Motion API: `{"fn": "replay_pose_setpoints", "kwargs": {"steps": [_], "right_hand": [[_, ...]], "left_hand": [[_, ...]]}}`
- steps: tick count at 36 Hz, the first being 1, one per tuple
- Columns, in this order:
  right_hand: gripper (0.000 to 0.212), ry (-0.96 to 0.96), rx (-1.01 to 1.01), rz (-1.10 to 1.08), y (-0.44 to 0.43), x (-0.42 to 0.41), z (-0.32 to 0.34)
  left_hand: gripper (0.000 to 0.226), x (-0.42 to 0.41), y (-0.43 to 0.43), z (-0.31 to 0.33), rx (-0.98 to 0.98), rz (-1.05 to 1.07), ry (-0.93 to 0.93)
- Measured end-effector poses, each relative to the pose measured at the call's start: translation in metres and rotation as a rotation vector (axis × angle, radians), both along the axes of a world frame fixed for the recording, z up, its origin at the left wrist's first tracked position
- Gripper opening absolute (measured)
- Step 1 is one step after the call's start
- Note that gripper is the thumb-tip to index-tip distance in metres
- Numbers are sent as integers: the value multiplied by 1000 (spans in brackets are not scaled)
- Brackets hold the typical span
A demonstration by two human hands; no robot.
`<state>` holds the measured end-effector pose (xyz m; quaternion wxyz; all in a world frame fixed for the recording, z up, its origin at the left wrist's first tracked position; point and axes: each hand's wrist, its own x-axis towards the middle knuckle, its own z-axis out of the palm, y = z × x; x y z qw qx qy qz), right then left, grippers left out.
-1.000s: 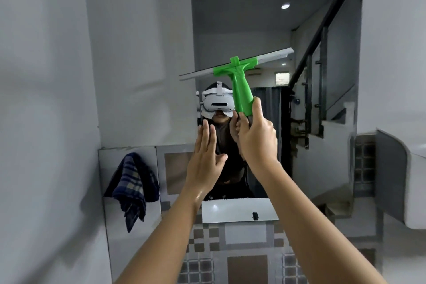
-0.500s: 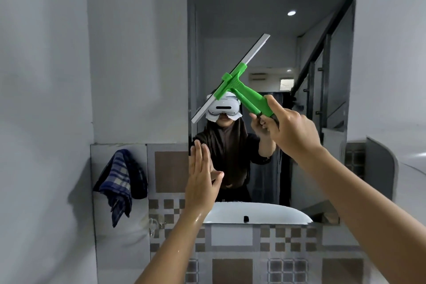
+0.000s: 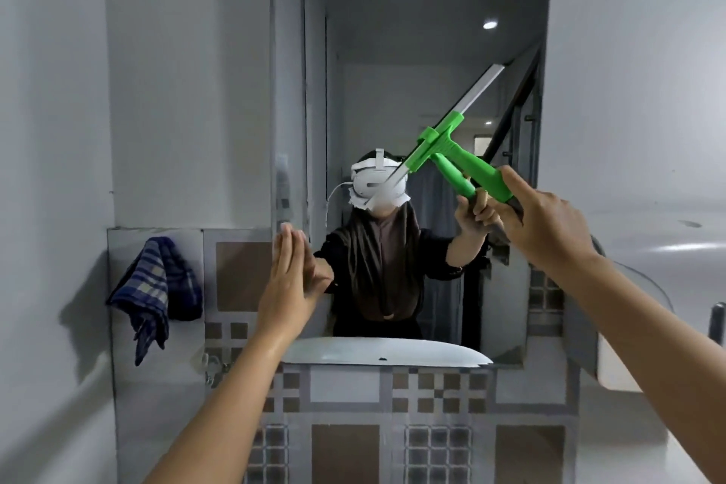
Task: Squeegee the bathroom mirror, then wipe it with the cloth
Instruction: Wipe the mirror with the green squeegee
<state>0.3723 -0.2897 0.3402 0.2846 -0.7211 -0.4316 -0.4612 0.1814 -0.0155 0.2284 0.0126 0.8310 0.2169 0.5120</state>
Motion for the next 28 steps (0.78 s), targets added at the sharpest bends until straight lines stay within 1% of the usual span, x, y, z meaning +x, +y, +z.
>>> {"fn": "replay_pose_setpoints", "kwargs": {"steps": [6,10,13,15,18,21,23,25,28], "right_hand": [[48,85,41,25,-11,8,-25],[43,192,88,80,-7,-4,-37],[45,254,136,88,0,-14,-49],[47,303,181,106,8,-22,-57],[50,392,231,115,19,-33,-71],[48,471,310,115,32,-48,-81],[45,523,370,129,44,-61,-85],[38,590,437,161,56,-76,-88],[32,701,544,204,79,-96,-91]], "left_hand": [[105,1,0,3,-8,52,23],[103,1,-5,5,-13,82,39],[101,-1,-8,6,-13,85,42],[95,-3,-7,7,6,86,15],[76,-7,4,18,71,94,-22],[70,-6,22,44,121,31,-6],[64,-5,28,71,193,13,-6],[57,-6,27,102,281,24,-39],[51,-8,25,145,333,-17,-64]]}}
